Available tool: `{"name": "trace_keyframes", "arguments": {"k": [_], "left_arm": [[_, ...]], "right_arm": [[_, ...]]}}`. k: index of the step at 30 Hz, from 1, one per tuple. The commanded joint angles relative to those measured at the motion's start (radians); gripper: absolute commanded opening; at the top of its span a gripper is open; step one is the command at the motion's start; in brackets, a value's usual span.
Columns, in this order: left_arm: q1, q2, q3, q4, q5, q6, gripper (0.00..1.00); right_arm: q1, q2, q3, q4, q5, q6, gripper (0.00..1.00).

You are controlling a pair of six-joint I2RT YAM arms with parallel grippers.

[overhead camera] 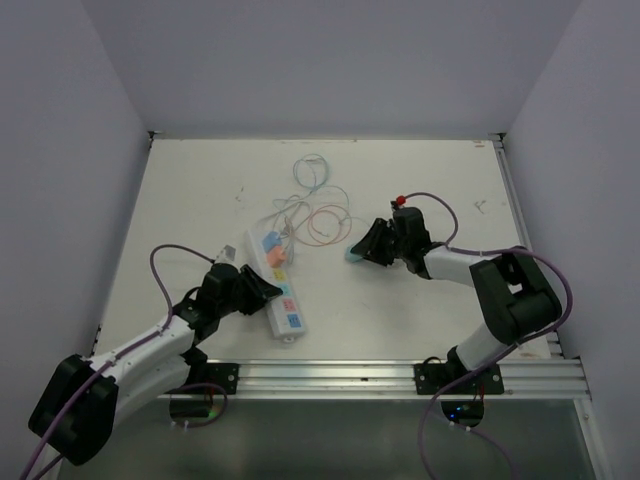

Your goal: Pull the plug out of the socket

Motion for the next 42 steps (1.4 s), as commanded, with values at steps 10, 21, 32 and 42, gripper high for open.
{"name": "trace_keyframes", "arguments": {"k": [10,21,32,42], "left_arm": [[0.005,0.05,-0.004,-0.027,0.021,0.075,0.0],[0.005,0.043,-0.004,-0.027,0.027,0.077,0.0],[0.005,0.024,-0.007,-0.033,0.024,0.072,0.0],[0.005,0.006,-0.007,-0.047,0.024,0.069,0.0]], "right_arm": [[-0.012,-0.175,0.074,-0.234,0.125,-0.116,0.86],[0.174,-0.291,0.148,-0.258,0.197,-0.122,0.85],[0.428,-0.048,0.33,-0.126,0.162,-0.035,0.76],[0.497,0.114,0.418,-0.09,0.115,0.01,0.66]]}}
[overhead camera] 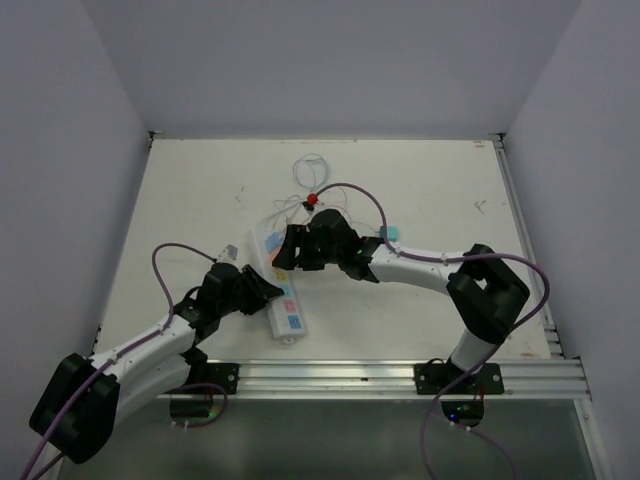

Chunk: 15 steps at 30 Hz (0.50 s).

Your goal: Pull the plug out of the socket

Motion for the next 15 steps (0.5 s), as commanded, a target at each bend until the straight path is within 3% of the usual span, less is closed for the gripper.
{"name": "trace_keyframes", "arguments": {"k": [1,15], "left_arm": [[0.002,0.0,-0.009,-0.065,-0.001,0.047,0.0],[0.001,-0.01,-0.006,-0.065,0.009,0.048,0.0]], "right_arm": [[0.013,0.032,0.056,0.051,-0.03,0.029,0.66],[0.014,0.146,0.111,0.036,0.016,0.041,0.65]]}}
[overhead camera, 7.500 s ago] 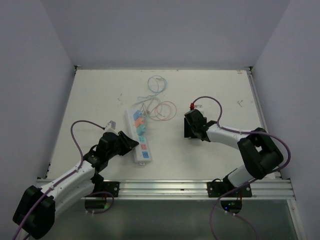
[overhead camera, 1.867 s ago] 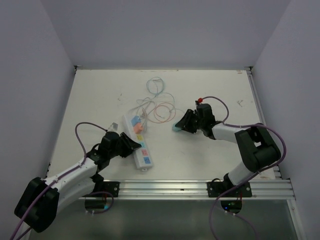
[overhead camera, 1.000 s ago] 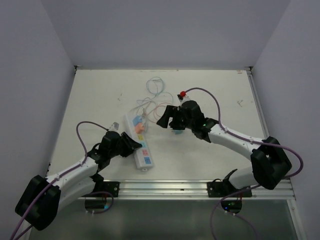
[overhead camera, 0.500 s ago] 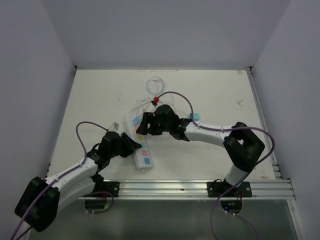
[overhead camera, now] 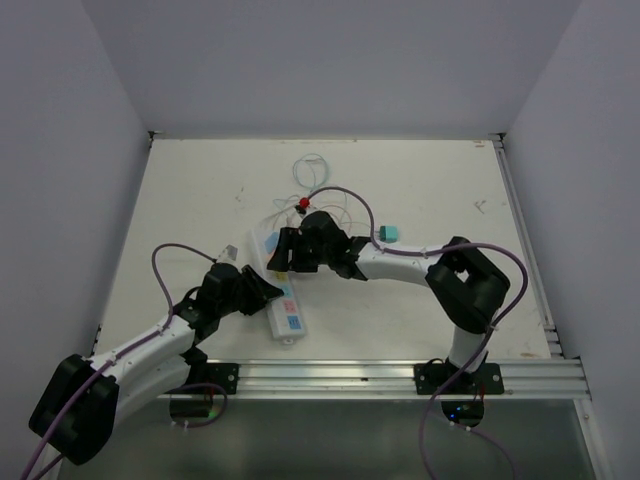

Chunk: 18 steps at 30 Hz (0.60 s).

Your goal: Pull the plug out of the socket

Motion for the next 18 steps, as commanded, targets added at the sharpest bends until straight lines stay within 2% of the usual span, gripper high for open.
{"name": "trace_keyframes", "arguments": {"k": [1,6,12,15,16,18], "left_arm": [[0.001,-0.003,-0.006,-0.057,0.006,0.048,0.0],[0.001,-0.003,-0.01,-0.059,0.005,0.049,0.0],[0.001,-0.003,-0.013,-0.056,0.008,0.054,0.0],[0.001,0.002,-0.016,-0.053,0.011,0.054,0.0],[0.001,0.0,-0.016,-0.051,0.012,0.054,0.0],[0.001,0.0,-0.019,-0.05,0.012,0.052,0.0]], "right_arm": [[0.001,0.024,0.063,0.018,0.039,0.008,0.65],[-0.001,0.058,0.111,-0.023,0.104,0.007,0.65],[-0.013,0.101,0.135,-0.02,0.116,0.001,0.6],[-0.016,0.112,0.143,-0.017,0.114,-0.005,0.48],[-0.018,0.112,0.144,-0.017,0.114,-0.008,0.39],[-0.016,0.112,0.143,-0.012,0.105,-0.013,0.29]]}}
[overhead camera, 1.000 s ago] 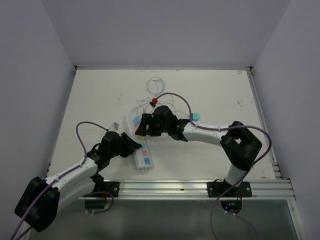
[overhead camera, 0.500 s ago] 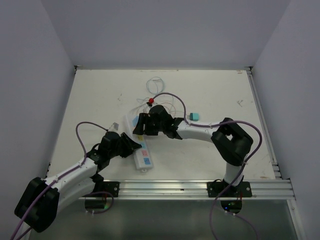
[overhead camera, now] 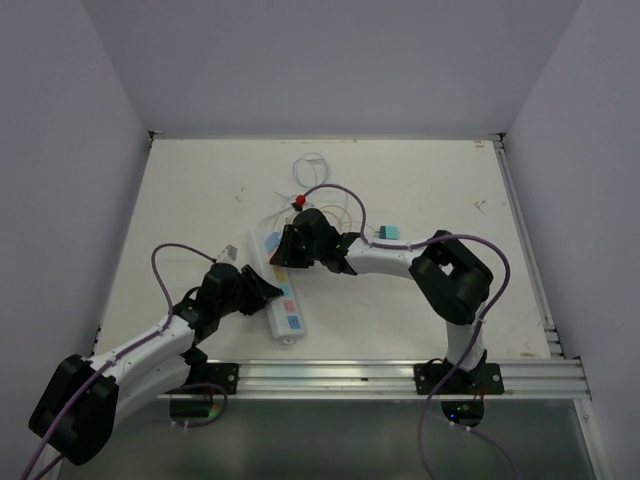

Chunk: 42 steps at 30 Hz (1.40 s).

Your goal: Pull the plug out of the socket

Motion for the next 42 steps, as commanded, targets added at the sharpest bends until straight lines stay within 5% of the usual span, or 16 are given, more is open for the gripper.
{"name": "trace_keyframes", "arguments": {"k": [1,5,10,14,20,24,29,35,42], "left_arm": [[0.001,0.001,-0.019,-0.047,0.01,0.053,0.01],[0.001,-0.006,-0.021,-0.035,0.009,0.056,0.26],[0.001,-0.02,-0.01,-0.032,-0.002,0.057,0.53],[0.001,-0.005,0.008,-0.032,-0.011,0.057,0.64],[0.001,0.047,0.044,0.037,-0.016,0.051,0.66],[0.001,0.087,0.071,0.069,-0.014,0.045,0.65],[0.001,0.136,0.088,0.092,-0.005,0.047,0.47],[0.001,0.124,0.046,0.08,-0.012,0.01,0.0],[0.002,0.025,-0.042,0.076,-0.054,-0.105,0.0]], "right_arm": [[-0.007,-0.004,0.035,0.022,0.027,-0.015,0.19],[-0.007,-0.016,0.013,0.037,0.007,-0.026,0.0],[-0.007,-0.05,-0.037,0.062,-0.031,-0.032,0.0],[-0.004,-0.075,-0.071,0.086,-0.057,-0.028,0.0],[0.005,-0.098,-0.102,0.101,-0.073,-0.026,0.0],[0.022,-0.096,-0.11,0.117,-0.082,-0.017,0.0],[0.033,-0.095,-0.11,0.128,-0.088,-0.006,0.0],[0.031,-0.111,-0.125,0.154,-0.088,-0.008,0.0],[0.028,-0.148,-0.169,0.192,-0.082,-0.005,0.0]]}}
